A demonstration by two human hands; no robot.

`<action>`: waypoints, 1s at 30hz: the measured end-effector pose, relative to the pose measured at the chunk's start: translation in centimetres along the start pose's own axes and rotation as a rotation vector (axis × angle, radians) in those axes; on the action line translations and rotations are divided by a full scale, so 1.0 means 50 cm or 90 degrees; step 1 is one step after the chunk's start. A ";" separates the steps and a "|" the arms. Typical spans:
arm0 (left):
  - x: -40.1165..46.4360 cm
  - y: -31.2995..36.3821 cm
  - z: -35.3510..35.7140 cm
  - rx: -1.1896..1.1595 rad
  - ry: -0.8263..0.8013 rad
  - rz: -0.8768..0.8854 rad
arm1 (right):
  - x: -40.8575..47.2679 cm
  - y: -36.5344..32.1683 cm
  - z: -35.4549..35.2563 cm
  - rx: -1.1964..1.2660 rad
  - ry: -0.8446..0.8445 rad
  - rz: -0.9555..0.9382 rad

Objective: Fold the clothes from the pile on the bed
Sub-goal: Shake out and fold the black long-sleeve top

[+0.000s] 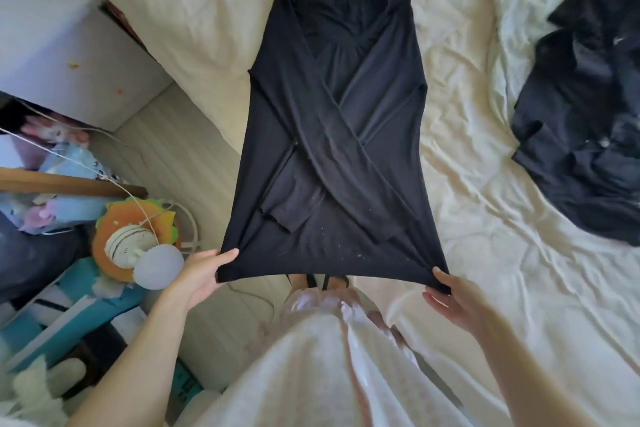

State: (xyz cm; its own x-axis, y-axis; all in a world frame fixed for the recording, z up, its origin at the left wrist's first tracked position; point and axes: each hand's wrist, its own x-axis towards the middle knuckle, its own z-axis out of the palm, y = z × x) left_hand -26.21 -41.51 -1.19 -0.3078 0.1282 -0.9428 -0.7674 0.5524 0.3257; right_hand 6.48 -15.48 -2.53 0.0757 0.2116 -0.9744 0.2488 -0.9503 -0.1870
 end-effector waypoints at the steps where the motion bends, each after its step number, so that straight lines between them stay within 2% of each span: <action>1: -0.014 0.006 0.005 -0.040 -0.032 -0.019 | -0.009 -0.008 -0.001 -0.005 0.000 -0.002; 4: -0.040 0.032 0.027 -0.158 -0.061 -0.040 | -0.024 -0.035 0.007 0.018 0.000 -0.015; 8: -0.057 0.113 0.060 -0.283 -0.021 -0.036 | -0.036 -0.125 0.043 0.114 -0.051 -0.057; 16: -0.031 0.375 0.123 -0.377 0.014 0.049 | -0.034 -0.400 0.195 0.245 -0.122 -0.106; 23: 0.070 0.624 0.192 -0.452 -0.011 0.087 | -0.028 -0.641 0.337 0.310 -0.143 -0.142; 30: 0.219 0.845 0.278 -0.413 -0.037 0.166 | 0.042 -0.844 0.486 0.290 -0.159 -0.239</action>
State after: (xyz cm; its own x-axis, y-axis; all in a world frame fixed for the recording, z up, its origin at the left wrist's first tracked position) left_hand -54.19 -5.32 1.24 -0.5109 0.2441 -0.8242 -0.8588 -0.1035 0.5017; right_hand -27.32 19.51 0.28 -0.1778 0.5419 -0.8214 -0.2248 -0.8350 -0.5022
